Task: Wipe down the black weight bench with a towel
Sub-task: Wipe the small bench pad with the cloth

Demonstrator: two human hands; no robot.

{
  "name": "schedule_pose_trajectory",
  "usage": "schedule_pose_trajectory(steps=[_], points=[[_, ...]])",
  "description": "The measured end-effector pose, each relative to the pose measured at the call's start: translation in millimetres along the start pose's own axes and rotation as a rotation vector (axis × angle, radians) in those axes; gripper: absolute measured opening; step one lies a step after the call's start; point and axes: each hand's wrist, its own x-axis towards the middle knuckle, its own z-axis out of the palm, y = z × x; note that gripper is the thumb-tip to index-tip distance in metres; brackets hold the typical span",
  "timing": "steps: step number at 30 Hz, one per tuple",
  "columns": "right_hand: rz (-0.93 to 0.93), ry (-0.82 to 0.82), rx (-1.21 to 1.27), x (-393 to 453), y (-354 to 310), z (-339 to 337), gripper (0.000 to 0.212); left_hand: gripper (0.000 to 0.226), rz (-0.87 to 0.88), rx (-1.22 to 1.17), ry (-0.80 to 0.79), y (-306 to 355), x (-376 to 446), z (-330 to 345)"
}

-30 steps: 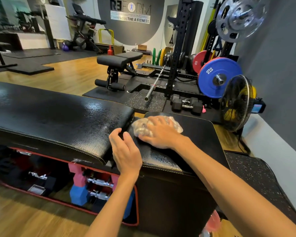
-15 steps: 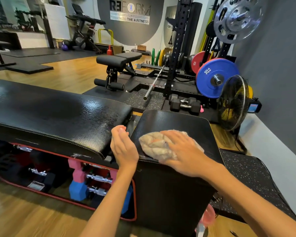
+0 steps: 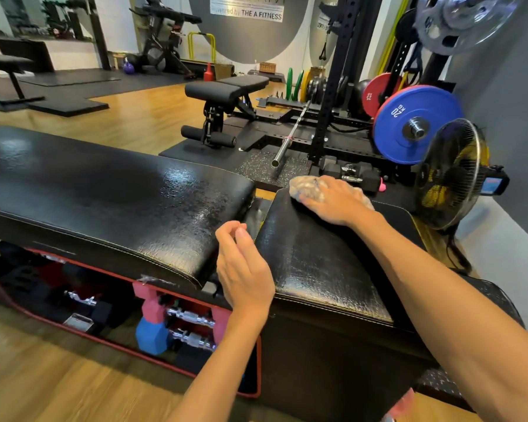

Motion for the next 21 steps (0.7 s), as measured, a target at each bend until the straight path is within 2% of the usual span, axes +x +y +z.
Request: schedule_pose_trajectory(steps=[1, 5, 11, 16, 21], points=[[0.01, -0.015, 0.003, 9.6, -2.3, 2.6, 0.115, 0.04, -0.002, -0.005, -0.003, -1.3, -0.3, 0.5], [0.013, -0.065, -0.047, 33.3, -20.5, 11.1, 0.09, 0.041, -0.002, -0.011, 0.005, -5.2, -0.1, 1.0], [-0.069, -0.063, -0.113, 29.2, -52.5, 21.3, 0.084, 0.04, -0.018, -0.008, 0.003, -4.2, 0.3, 0.3], [-0.151, -0.077, -0.075, -19.7, -72.8, 18.3, 0.083, 0.042, -0.042, -0.051, 0.041, 3.8, -2.9, -0.5], [-0.201, -0.034, -0.029, -92.7, -73.2, 10.3, 0.073, 0.048, -0.008, -0.022, 0.035, 9.5, -5.2, -1.3]])
